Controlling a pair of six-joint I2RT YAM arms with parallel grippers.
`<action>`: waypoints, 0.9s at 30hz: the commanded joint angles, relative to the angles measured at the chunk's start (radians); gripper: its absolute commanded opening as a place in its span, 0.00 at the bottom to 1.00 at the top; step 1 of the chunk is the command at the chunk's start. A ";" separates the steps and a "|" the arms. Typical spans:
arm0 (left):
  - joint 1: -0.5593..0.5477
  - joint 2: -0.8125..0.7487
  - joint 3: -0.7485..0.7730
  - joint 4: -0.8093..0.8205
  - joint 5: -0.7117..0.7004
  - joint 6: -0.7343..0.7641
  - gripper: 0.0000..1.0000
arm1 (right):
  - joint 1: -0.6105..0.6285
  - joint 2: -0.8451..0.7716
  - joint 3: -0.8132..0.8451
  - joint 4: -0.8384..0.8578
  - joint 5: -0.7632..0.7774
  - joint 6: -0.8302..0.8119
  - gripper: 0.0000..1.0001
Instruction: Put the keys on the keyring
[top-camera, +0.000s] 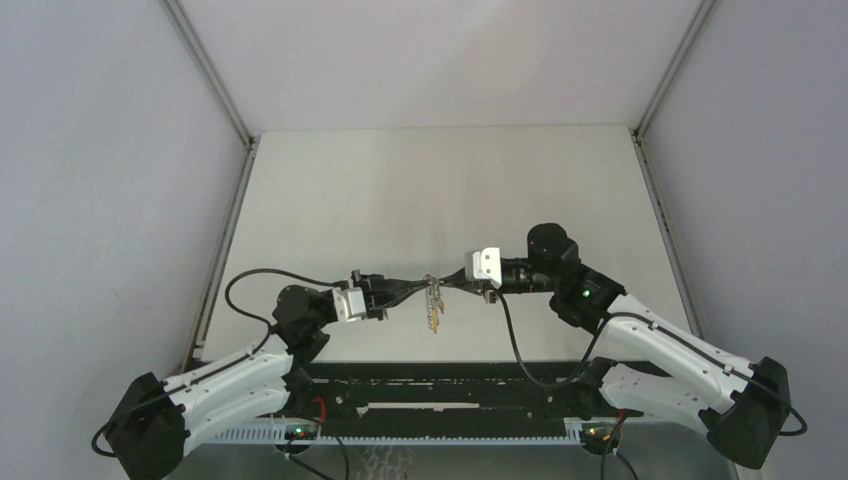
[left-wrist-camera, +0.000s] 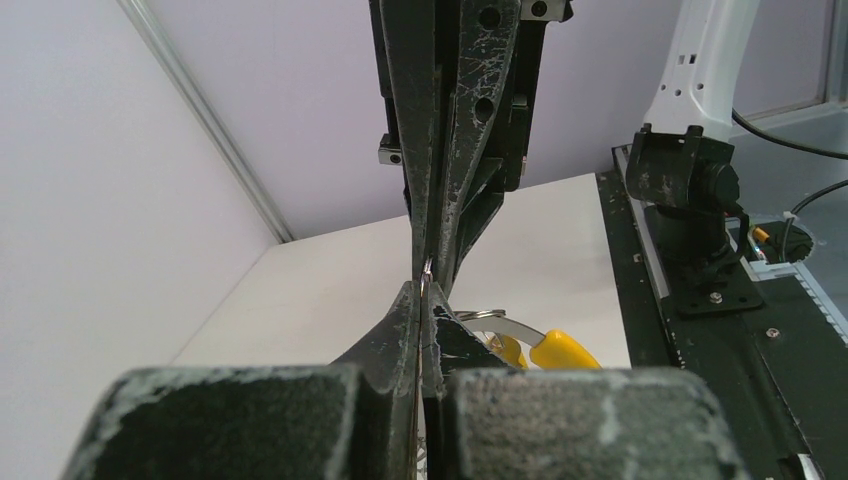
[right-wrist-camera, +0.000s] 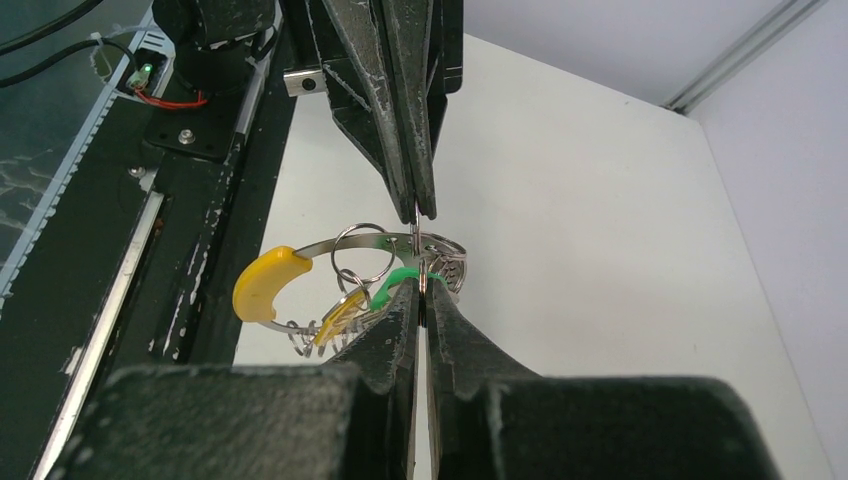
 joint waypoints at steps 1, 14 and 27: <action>0.004 -0.001 -0.006 0.063 0.013 -0.019 0.00 | 0.004 0.001 0.027 0.010 -0.025 -0.017 0.00; 0.004 0.000 -0.011 0.068 0.000 -0.014 0.00 | 0.006 -0.013 0.031 -0.011 -0.023 -0.023 0.00; 0.004 0.009 -0.008 0.068 0.009 -0.017 0.00 | 0.007 -0.014 0.031 0.005 -0.040 -0.018 0.00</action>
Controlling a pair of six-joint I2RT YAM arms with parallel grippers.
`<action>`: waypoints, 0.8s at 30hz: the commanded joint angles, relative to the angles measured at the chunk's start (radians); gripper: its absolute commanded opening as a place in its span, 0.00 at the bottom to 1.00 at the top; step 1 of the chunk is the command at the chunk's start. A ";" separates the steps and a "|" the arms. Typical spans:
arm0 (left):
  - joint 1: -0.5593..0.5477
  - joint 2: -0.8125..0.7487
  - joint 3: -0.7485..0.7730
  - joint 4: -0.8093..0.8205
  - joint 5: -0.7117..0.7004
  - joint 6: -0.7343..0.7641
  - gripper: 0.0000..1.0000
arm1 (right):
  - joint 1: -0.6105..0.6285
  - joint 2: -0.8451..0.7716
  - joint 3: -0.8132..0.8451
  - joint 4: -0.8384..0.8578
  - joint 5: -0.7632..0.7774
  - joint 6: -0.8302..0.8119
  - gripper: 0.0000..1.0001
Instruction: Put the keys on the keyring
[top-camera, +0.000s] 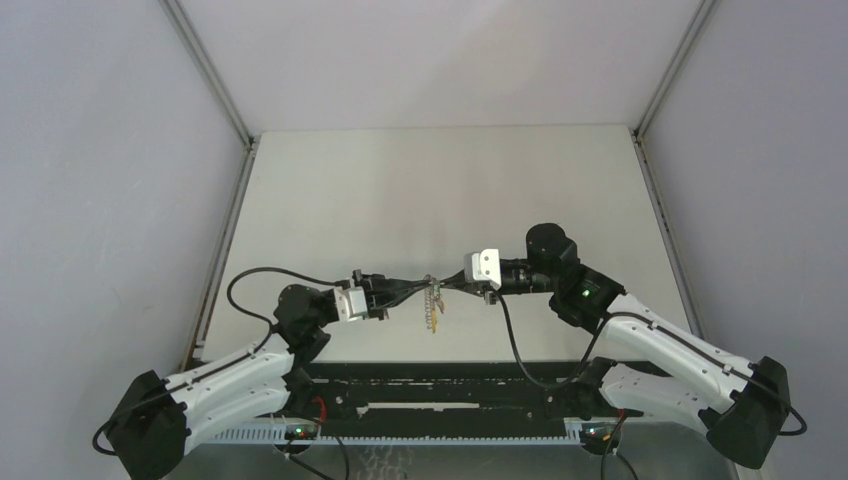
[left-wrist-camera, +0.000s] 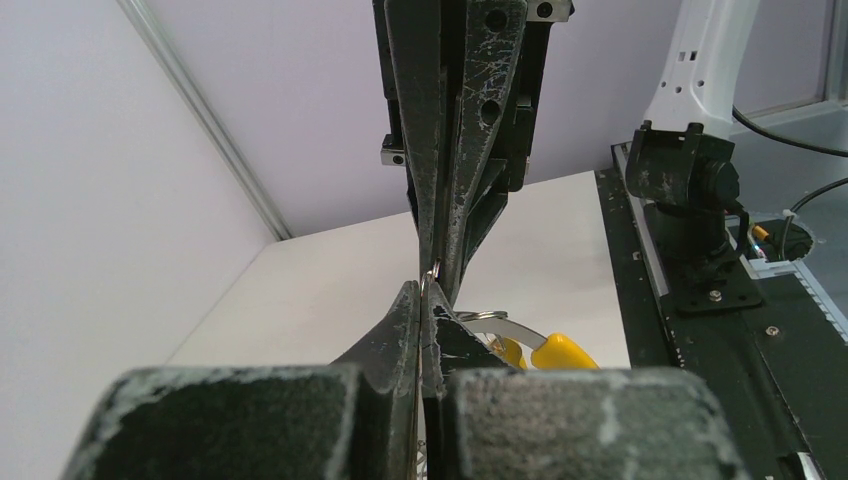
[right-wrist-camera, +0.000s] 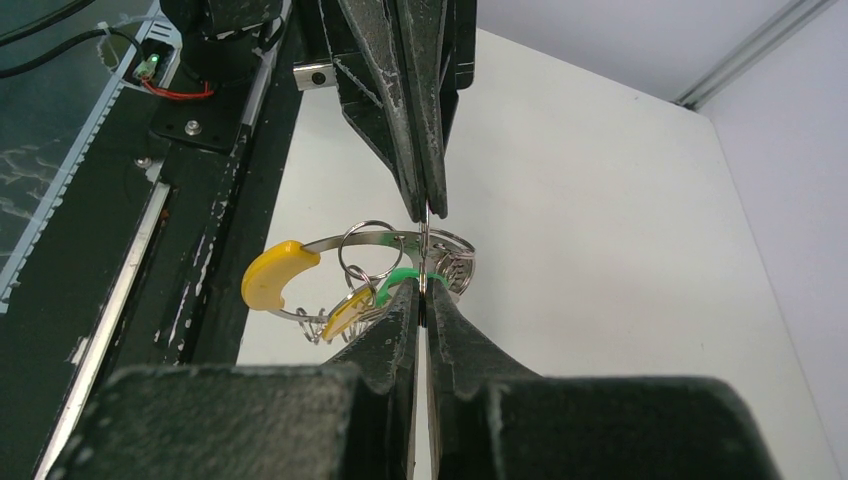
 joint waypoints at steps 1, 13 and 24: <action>0.004 -0.006 -0.008 0.062 0.007 -0.016 0.00 | 0.007 -0.016 0.031 0.027 -0.033 -0.001 0.00; 0.005 -0.007 -0.006 0.061 0.014 -0.020 0.00 | 0.007 -0.017 0.030 0.029 -0.042 -0.002 0.00; 0.005 -0.004 -0.007 0.061 0.016 -0.017 0.00 | 0.015 -0.011 0.047 0.025 -0.056 -0.005 0.00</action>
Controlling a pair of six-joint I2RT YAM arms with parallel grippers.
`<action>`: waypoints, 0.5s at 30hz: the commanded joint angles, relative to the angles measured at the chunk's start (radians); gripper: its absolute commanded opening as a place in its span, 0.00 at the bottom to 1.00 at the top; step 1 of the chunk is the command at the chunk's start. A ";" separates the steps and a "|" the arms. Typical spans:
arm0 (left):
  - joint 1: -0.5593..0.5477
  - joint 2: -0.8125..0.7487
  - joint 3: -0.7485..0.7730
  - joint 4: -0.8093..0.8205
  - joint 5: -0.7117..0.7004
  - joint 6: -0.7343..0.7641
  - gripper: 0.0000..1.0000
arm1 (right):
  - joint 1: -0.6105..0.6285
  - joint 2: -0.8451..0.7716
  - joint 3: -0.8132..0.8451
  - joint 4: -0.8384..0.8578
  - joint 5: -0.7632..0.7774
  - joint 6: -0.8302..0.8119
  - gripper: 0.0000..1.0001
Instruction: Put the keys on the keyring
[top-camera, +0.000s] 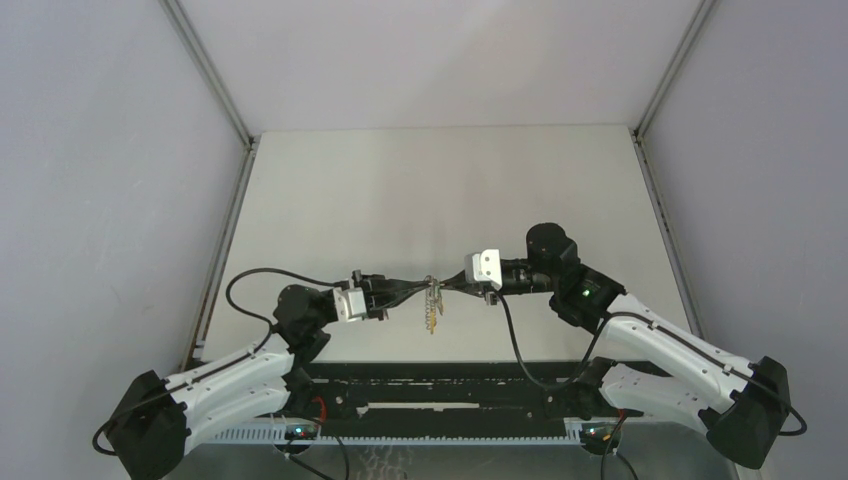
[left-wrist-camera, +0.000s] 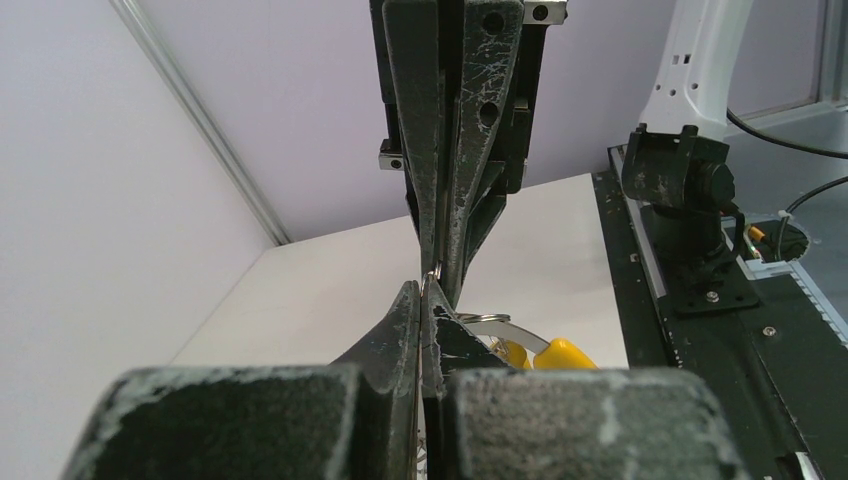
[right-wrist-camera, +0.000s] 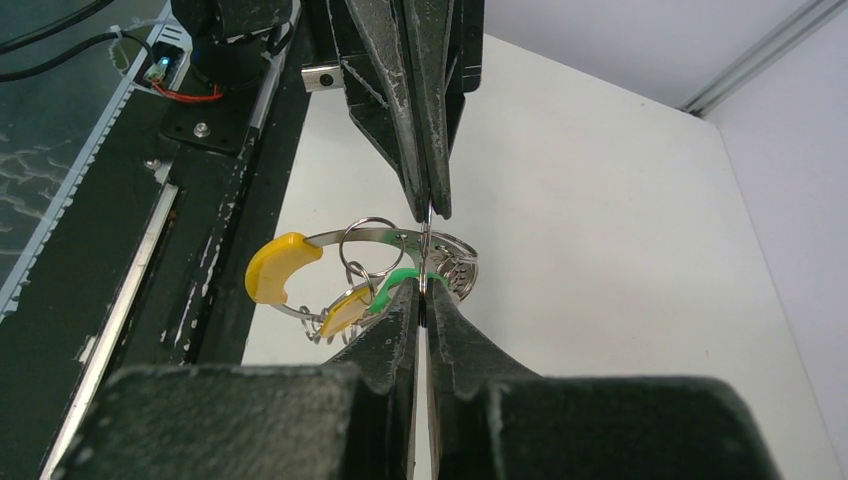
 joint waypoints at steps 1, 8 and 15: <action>0.004 -0.004 -0.007 0.053 0.009 -0.015 0.00 | 0.016 -0.011 0.048 0.026 -0.032 -0.002 0.00; 0.004 -0.006 -0.003 0.035 0.013 -0.008 0.00 | 0.023 -0.008 0.052 0.039 -0.022 0.010 0.00; 0.003 0.000 0.002 0.025 0.015 -0.002 0.00 | 0.025 -0.004 0.062 0.043 -0.012 0.019 0.00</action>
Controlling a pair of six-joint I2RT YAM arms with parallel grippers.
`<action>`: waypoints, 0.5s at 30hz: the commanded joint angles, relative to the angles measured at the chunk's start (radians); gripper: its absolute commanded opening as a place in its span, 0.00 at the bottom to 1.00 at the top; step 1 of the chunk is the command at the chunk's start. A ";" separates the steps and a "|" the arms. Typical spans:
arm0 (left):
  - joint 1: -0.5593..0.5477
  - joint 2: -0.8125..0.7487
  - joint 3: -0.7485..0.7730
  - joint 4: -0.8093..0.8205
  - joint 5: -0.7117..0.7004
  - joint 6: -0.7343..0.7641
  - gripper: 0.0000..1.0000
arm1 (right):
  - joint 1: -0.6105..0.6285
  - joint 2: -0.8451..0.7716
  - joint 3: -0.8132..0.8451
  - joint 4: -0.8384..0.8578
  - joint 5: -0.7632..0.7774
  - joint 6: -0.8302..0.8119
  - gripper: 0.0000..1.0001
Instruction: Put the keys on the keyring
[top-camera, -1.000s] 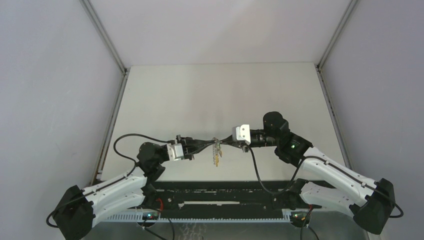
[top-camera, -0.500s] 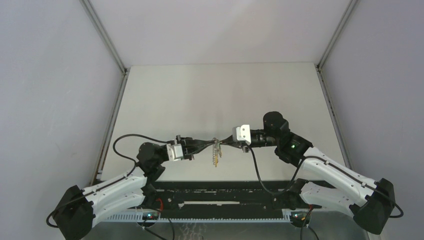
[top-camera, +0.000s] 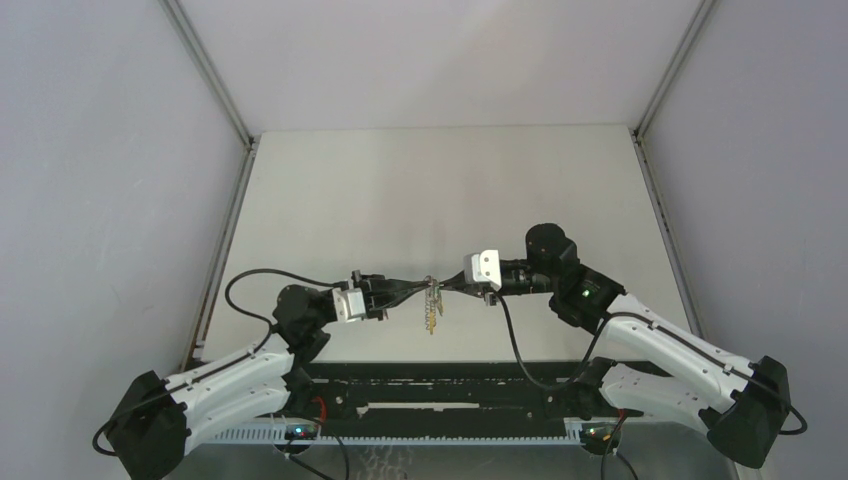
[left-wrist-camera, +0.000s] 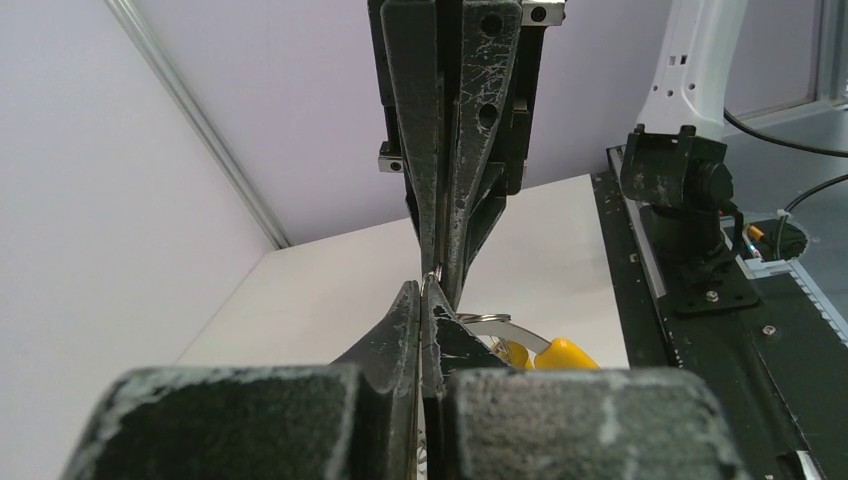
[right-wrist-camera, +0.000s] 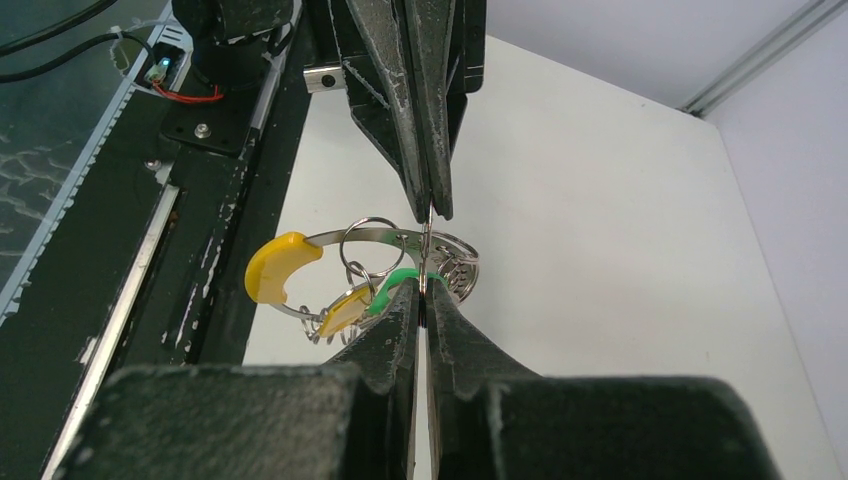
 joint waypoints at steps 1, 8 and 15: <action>0.003 0.000 0.002 0.015 0.000 0.002 0.00 | 0.016 -0.002 0.063 0.043 -0.019 0.021 0.00; -0.006 -0.008 0.012 -0.042 -0.014 0.037 0.00 | 0.016 0.002 0.073 0.045 -0.012 0.035 0.00; -0.011 -0.005 0.016 -0.049 -0.020 0.045 0.00 | 0.017 0.008 0.085 0.043 -0.011 0.040 0.00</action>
